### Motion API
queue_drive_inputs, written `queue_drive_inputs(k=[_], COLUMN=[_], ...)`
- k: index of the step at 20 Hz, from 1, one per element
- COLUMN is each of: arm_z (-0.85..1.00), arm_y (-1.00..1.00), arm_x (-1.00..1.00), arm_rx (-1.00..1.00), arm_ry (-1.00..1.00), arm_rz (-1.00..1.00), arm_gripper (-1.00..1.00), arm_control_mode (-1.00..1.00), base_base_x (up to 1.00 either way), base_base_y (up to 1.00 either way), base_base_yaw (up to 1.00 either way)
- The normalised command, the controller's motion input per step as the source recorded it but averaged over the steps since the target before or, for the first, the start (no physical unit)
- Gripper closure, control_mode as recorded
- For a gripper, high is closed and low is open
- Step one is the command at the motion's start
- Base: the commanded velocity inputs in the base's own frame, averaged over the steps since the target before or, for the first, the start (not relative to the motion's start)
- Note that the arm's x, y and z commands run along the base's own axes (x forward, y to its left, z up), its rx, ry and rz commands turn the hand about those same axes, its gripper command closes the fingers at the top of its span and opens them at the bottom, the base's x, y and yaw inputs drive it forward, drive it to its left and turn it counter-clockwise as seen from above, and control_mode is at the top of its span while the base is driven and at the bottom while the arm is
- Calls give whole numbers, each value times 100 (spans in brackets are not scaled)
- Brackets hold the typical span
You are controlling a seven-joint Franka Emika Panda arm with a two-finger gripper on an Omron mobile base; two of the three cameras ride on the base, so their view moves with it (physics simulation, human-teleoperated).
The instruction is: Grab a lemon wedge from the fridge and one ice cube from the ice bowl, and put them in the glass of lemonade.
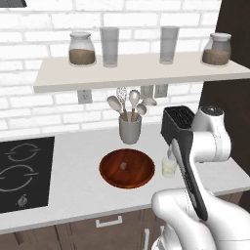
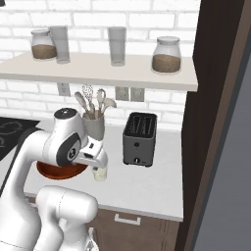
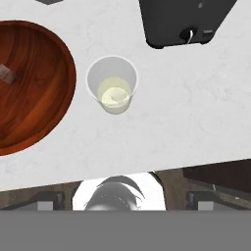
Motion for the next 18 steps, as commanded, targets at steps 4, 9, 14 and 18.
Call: queue_drive_inputs(k=[4, 9, 14, 18], arm_z=[0, 0, 0, 0], arm_y=[0, -13, 0, 0], arm_x=[-4, -14, -47, -44], arm_rx=[0, 0, 0, 0], arm_ry=[1, 0, 0, 0], arm_rz=[0, 0, 0, 0], arm_gripper=[-100, -100, -100, -100], arm_control_mode=[-100, -100, -100, -100], base_base_x=[0, 0, 0, 0], base_base_y=[0, 0, 0, 0], base_base_yaw=[0, 0, 0, 0])
